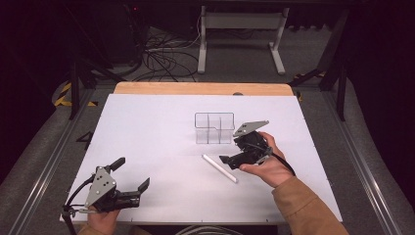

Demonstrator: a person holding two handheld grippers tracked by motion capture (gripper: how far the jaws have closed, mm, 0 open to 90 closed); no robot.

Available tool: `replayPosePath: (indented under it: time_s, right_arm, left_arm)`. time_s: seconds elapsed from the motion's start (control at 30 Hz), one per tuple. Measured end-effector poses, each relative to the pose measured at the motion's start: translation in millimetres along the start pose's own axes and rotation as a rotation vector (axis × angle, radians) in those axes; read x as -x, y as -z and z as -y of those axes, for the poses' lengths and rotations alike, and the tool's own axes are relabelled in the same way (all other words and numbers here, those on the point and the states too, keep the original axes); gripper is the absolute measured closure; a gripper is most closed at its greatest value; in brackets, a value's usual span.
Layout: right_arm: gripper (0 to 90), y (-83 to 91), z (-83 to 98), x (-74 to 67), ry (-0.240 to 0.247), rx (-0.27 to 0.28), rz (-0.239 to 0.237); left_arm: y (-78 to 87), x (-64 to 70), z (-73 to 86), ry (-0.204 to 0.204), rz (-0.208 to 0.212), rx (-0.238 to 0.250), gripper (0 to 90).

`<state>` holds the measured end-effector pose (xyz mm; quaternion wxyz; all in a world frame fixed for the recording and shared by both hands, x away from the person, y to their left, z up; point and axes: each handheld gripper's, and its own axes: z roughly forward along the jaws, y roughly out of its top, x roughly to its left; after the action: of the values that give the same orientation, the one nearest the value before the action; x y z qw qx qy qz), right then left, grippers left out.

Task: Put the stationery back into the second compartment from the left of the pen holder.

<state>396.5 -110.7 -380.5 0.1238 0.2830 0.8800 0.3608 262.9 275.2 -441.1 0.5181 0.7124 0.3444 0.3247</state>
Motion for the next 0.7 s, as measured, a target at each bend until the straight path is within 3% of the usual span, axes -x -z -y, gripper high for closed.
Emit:
replayPosePath:
  time_s: [0.1,0.27,0.57,0.7]
  right_arm:
    - [20.6,-6.4,-4.2,1.3,-0.034,-0.040,-0.033]
    - [21.6,-12.1,-7.6,2.4,-0.059,-0.072,-0.045]
    - [25.4,-27.0,-9.5,1.1,0.003,-0.128,-0.013]
    - [25.9,-30.4,-10.0,1.6,0.001,-0.149,-0.007]
  left_arm:
    - [1.8,0.2,0.7,0.004,-0.005,0.001,2.8]
    - [4.6,0.0,1.6,0.004,-0.014,-0.001,2.8]
    - [6.7,0.1,2.6,0.009,-0.021,-0.002,2.8]
    - [6.9,-0.4,2.7,0.010,-0.021,-0.002,2.8]
